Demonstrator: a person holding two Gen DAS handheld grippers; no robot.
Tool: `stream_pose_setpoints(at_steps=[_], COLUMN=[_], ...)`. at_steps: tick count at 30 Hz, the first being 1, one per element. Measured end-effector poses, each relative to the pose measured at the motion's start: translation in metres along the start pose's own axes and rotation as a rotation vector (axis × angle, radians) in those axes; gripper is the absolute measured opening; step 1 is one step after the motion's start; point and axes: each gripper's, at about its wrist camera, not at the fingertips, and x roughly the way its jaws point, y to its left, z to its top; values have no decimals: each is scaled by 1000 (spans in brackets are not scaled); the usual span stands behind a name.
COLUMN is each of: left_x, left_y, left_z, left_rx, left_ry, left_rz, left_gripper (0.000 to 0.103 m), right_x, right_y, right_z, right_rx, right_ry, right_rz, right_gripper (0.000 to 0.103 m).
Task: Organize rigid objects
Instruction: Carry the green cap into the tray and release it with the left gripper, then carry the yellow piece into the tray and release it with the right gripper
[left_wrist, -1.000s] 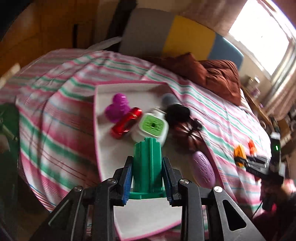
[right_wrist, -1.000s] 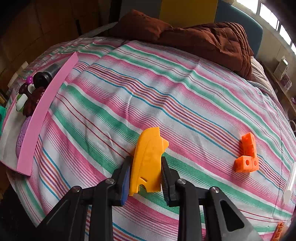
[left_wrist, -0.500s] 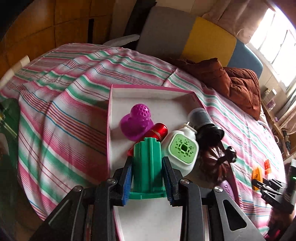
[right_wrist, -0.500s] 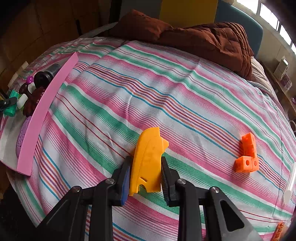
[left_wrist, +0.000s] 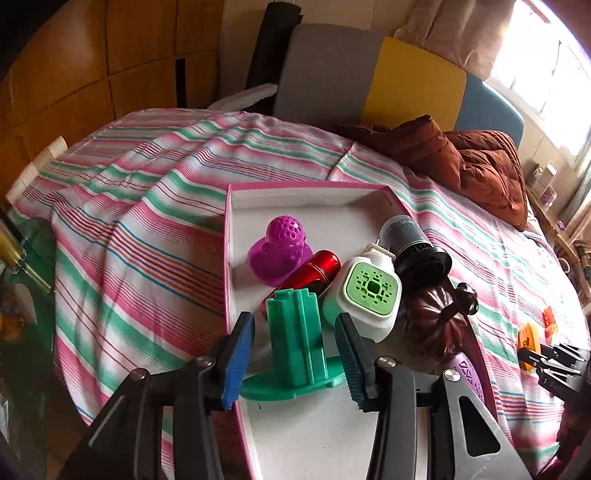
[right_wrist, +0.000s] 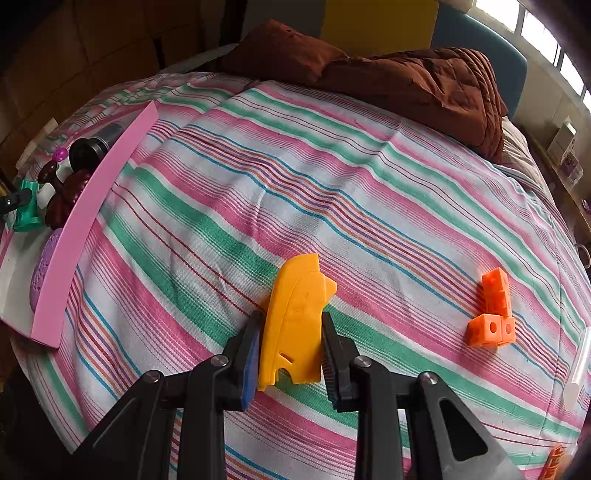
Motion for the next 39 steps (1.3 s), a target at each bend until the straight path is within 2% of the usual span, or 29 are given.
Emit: stream_pose_setpoints(at_steps=[6, 16, 29, 39], left_x=[-21, -49, -51, -51], left_y=[1, -3, -6, -6], left_z=[-3, -14, -29, -33], left_rx=[1, 25, 42, 46], left_ry=[-44, -85, -62, -57], left_rz=[5, 8, 14, 15], left_gripper=[50, 50, 50, 50], right_x=[0, 0, 7, -4], right_y=[-1, -3, -4, 7], right_z=[0, 0, 7, -5], right_rx=[-4, -10, -35, -41], right_ry=[-2, -5, -9, -10], right_rz=[-4, -14, -34, -42], right_gripper=[28, 28, 28, 27])
